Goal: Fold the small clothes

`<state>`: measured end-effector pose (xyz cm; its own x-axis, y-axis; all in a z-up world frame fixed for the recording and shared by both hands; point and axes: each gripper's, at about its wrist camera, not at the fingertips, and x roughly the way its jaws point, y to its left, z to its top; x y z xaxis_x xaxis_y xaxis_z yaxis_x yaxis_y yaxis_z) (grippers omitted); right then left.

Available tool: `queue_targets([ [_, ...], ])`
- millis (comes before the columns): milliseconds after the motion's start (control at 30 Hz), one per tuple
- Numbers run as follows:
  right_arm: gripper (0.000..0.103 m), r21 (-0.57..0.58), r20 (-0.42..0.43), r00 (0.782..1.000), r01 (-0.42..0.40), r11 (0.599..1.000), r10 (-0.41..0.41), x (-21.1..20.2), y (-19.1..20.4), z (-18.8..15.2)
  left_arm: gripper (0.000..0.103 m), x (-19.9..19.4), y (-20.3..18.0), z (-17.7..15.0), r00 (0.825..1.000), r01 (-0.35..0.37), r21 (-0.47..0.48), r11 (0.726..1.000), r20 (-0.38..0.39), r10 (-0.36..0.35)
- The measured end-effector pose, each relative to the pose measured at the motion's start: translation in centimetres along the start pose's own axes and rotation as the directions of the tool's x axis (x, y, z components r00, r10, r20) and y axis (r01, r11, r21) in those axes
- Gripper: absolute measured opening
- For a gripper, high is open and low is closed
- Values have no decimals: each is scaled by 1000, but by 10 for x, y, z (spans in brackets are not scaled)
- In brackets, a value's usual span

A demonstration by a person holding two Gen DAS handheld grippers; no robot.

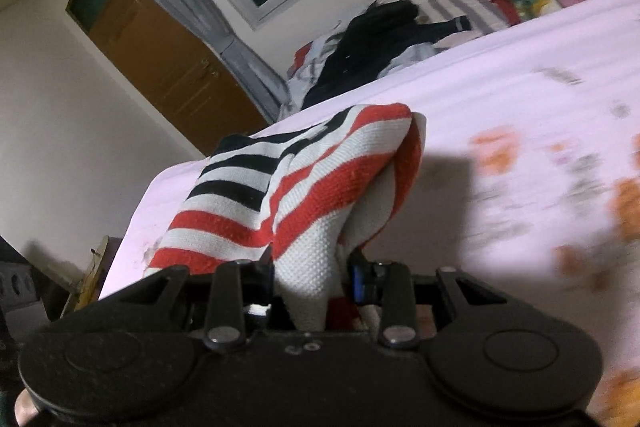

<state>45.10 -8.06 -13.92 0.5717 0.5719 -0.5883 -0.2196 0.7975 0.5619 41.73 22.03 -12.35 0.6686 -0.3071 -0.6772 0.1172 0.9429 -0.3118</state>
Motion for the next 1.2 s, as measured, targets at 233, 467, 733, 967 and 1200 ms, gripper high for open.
queue_targets([
  [233, 33, -58, -52, 999, -6, 998, 3, 81, 65, -15, 54, -11, 104, -1, 999, -31, -29, 999, 28, 31],
  [467, 46, -69, -123, 987, 95, 993, -103, 133, 71, -28, 69, 11, 152, -27, 998, -54, -61, 997, 27, 55],
  [733, 54, -15, -50, 988, 145, 989, -145, 122, 66, -13, 70, -17, 136, -9, 986, -120, 17, 993, 120, 117],
  [967, 34, -59, -44, 983, 176, 983, -179, 143, 73, -11, 70, 19, 158, 0, 991, -118, -108, 987, 43, 123],
  [1200, 22, -78, -24, 960, 278, 957, -281, 154, 62, -8, 74, 29, 153, -5, 989, -137, -103, 985, 36, 141],
])
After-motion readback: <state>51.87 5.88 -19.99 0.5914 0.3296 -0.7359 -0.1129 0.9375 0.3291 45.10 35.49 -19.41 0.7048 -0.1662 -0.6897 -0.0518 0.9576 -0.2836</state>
